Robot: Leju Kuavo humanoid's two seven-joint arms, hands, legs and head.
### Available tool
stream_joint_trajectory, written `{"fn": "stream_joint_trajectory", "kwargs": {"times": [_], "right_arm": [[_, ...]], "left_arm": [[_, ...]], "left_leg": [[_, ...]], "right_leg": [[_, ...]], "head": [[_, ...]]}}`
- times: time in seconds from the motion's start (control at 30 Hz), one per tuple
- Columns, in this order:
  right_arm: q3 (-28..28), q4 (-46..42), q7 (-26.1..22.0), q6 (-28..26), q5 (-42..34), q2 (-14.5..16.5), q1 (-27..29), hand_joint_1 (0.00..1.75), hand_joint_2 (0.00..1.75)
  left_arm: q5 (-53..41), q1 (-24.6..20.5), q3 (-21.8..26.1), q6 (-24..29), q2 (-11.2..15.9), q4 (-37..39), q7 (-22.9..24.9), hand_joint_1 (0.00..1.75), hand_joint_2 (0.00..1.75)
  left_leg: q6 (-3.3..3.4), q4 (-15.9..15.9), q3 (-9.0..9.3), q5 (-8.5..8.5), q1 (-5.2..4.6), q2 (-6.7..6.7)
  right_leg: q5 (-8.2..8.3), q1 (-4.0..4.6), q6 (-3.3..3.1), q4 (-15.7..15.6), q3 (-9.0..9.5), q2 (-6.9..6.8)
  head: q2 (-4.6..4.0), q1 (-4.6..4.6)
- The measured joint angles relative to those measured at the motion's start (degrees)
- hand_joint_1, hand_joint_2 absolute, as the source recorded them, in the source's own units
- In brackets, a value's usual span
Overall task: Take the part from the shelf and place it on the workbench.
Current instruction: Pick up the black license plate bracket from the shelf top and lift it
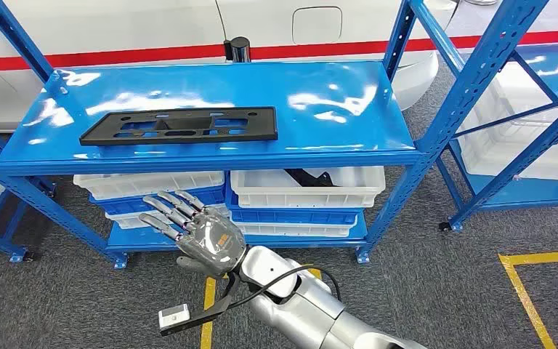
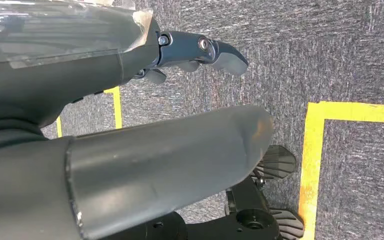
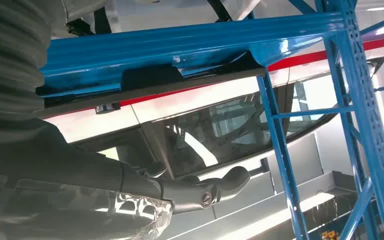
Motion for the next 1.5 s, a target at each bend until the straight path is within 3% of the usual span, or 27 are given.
{"fn": "stream_joint_trajectory", "kwargs": {"times": [0.37, 0.6, 0.67, 0.77, 0.8, 0.83, 0.87, 0.93, 0.97, 1.0, 1.13, 1.17, 1.2, 1.27, 1.3, 1.33, 1.37, 1.43, 1.47, 1.5], "right_arm": [[0.32, 0.44, 1.14, -0.29, -0.69, -0.02, -0.02, 0.00, 1.75], [0.39, 0.55, 1.90, -0.30, -0.04, 0.51, -0.40, 0.00, 1.75], [0.45, 0.61, 2.08, -0.33, 0.14, 0.69, -0.72, 0.00, 1.75], [0.53, 0.91, 2.28, -0.45, 0.23, 0.41, -0.78, 0.00, 1.75], [0.54, 1.07, 2.41, -0.53, 0.31, 0.26, -0.69, 0.00, 1.75], [0.55, 1.22, 2.53, -0.64, 0.39, 0.12, -0.62, 0.00, 1.75], [0.55, 1.36, 2.65, -0.78, 0.45, 0.02, -0.58, 0.00, 1.75], [0.56, 1.58, 2.82, -1.08, 0.50, -0.14, -0.57, 0.00, 1.75], [0.57, 1.68, 2.88, -1.20, 0.50, -0.20, -0.56, 0.00, 1.75], [0.60, 1.77, 2.91, -1.29, 0.51, -0.26, -0.50, 0.00, 1.75], [0.57, 1.93, 3.02, -1.43, 0.51, -0.37, -0.54, 0.00, 1.75], [0.54, 1.93, 3.02, -1.45, 0.51, -0.32, -0.63, 0.00, 1.75], [0.51, 1.94, 3.03, -1.46, 0.52, -0.24, -0.65, 0.00, 1.75], [0.51, 1.98, 3.03, -1.46, 0.52, -0.17, -0.56, 0.00, 1.75], [0.52, 2.03, 3.03, -1.46, 0.52, -0.16, -0.45, 0.00, 1.75], [0.52, 2.08, 3.03, -1.46, 0.53, -0.15, -0.36, 0.00, 1.75], [0.53, 2.14, 3.03, -1.46, 0.54, -0.15, -0.30, 0.00, 1.75], [0.54, 2.21, 3.04, -1.46, 0.55, -0.04, -0.26, 0.00, 1.75], [0.54, 2.24, 3.04, -1.48, 0.56, 0.03, -0.24, 0.00, 1.75], [0.54, 2.26, 3.06, -1.52, 0.60, 0.11, -0.23, 0.00, 1.75]], "left_arm": [[-0.74, 0.00, 0.07, -0.22, 0.13, 0.00, 0.07, 0.00, 0.00], [-0.85, -0.07, 0.09, -0.30, 0.16, 0.00, -0.18, 0.00, 0.00], [-0.86, -0.13, 0.11, -0.29, 0.04, 0.00, -0.24, 0.00, 0.00], [-1.04, -0.14, 0.20, -0.25, -0.04, 0.00, -0.35, 0.00, 0.00], [-1.22, -0.10, 0.27, -0.23, -0.04, 0.00, -0.41, 0.00, 0.00], [-1.43, -0.06, 0.36, -0.21, -0.05, 0.00, -0.50, 0.00, 0.00], [-1.65, -0.02, 0.43, -0.19, -0.07, 0.00, -0.57, 0.00, 0.00], [-2.01, 0.02, 0.55, -0.13, -0.05, 0.00, -0.73, 0.00, 0.00], [-2.13, 0.00, 0.58, -0.11, 0.00, 0.01, -0.77, 0.00, 0.00], [-2.22, -0.03, 0.60, -0.08, 0.07, 0.01, -0.80, 0.00, 0.00], [-2.35, -0.31, 0.61, -0.07, 0.05, -0.03, -0.87, 0.00, 0.00], [-2.37, -0.40, 0.60, -0.08, 0.01, -0.05, -0.89, 0.00, 0.00], [-2.39, -0.41, 0.59, -0.07, -0.02, -0.06, -0.91, 0.00, 0.00], [-2.40, -0.18, 0.59, -0.05, 0.04, -0.03, -0.93, 0.00, 0.00], [-2.40, 0.00, 0.61, -0.04, 0.08, -0.02, -0.93, 0.00, 0.00], [-2.40, 0.14, 0.62, -0.04, 0.10, -0.01, -0.93, 0.00, 0.00], [-2.40, 0.25, 0.63, -0.03, 0.11, 0.00, -0.93, 0.00, 0.00], [-2.40, 0.33, 0.63, 0.01, 0.19, 0.03, -0.93, 0.00, 0.00], [-2.40, 0.35, 0.63, 0.04, 0.25, 0.09, -0.93, 0.00, 0.00], [-2.40, 0.31, 0.62, 0.07, 0.30, 0.16, -0.92, 0.00, 0.00]], "left_leg": [[0.13, 0.27, -0.10, -0.09, -0.17, -0.01], [1.02, 0.14, -0.08, -0.11, -0.11, 0.11], [1.55, -0.80, 0.55, 0.29, 0.35, 0.30], [1.79, -1.13, 0.86, 0.21, 0.66, 0.37], [1.70, -1.12, 0.96, 0.00, 0.74, 0.34], [1.51, -1.12, 1.18, -0.28, 0.86, 0.31], [1.22, -1.11, 1.55, -0.64, 1.05, 0.27], [0.38, -1.08, 2.56, -1.58, 1.34, 0.23], [-0.12, -1.01, 2.96, -2.07, 1.33, 0.25], [-0.56, -1.00, 3.26, -2.47, 1.29, 0.28], [-1.82, -0.90, 3.96, -3.64, 1.70, 0.36], [-2.00, 1.02, 3.10, -4.25, 1.81, 0.14], [-2.08, 4.47, 1.12, -5.12, 1.86, -0.21], [-2.07, 13.47, -5.05, -6.77, 1.77, -0.64], [-2.02, 16.61, -8.05, -6.65, 1.75, -0.71], [-1.86, 17.50, -10.08, -5.22, 1.72, -0.73], [-1.61, 16.17, -11.00, -2.64, 1.66, -0.74], [-0.91, 9.38, -10.16, 3.66, 1.37, -0.80], [-0.57, 6.44, -9.14, 5.36, 1.05, -0.86], [-0.26, 4.22, -8.10, 5.70, 0.74, -0.86]], "right_leg": [[0.03, -0.25, 0.05, -0.06, 0.01, 0.00], [0.18, -0.31, 0.64, -0.23, -0.01, -0.02], [-0.93, -0.17, 0.70, 2.26, -1.26, -0.03], [-4.39, -0.28, 0.47, 12.79, -7.04, -0.03], [-4.68, -0.38, 0.71, 15.03, -8.59, -0.04], [-4.08, -0.50, 1.17, 15.28, -9.14, -0.06], [-2.62, -0.64, 1.81, 13.27, -8.54, -0.12], [0.89, -0.89, 2.94, 5.70, -5.18, -0.67], [1.77, -0.87, 2.87, 2.71, -3.66, -0.89], [1.96, -0.76, 2.47, 1.01, -2.72, -1.05], [0.39, -0.47, -0.17, 0.47, -1.37, -0.29], [-0.06, -0.58, -0.83, 0.35, -0.71, -0.11], [-0.58, -0.65, -1.43, 0.26, 0.00, 0.01], [-1.73, -0.41, -2.22, 0.24, 1.33, 0.29], [-2.36, -0.29, -2.33, 0.24, 2.06, 0.54], [-3.02, -0.20, -2.36, 0.24, 2.90, 0.83], [-3.74, -0.15, -2.31, 0.22, 3.86, 1.11], [-5.24, -0.18, -2.05, 0.06, 5.80, 1.51], [-5.89, -0.04, -1.76, -0.14, 6.45, 1.66], [-6.38, 0.00, -1.39, -0.47, 6.85, 1.73]], "head": [[0.00, 0.00], [0.00, 0.01], [0.00, 0.05], [0.00, 0.08], [0.00, 0.07], [0.00, 0.07], [0.00, 0.08], [0.00, 0.10], [0.00, 0.05], [0.00, 0.00], [0.00, -0.30], [0.00, -0.38], [0.00, -0.48], [0.00, -0.58], [0.00, -0.60], [0.00, -0.59], [0.00, -0.60], [0.00, -0.57], [0.00, -0.59], [0.00, -0.63]]}}
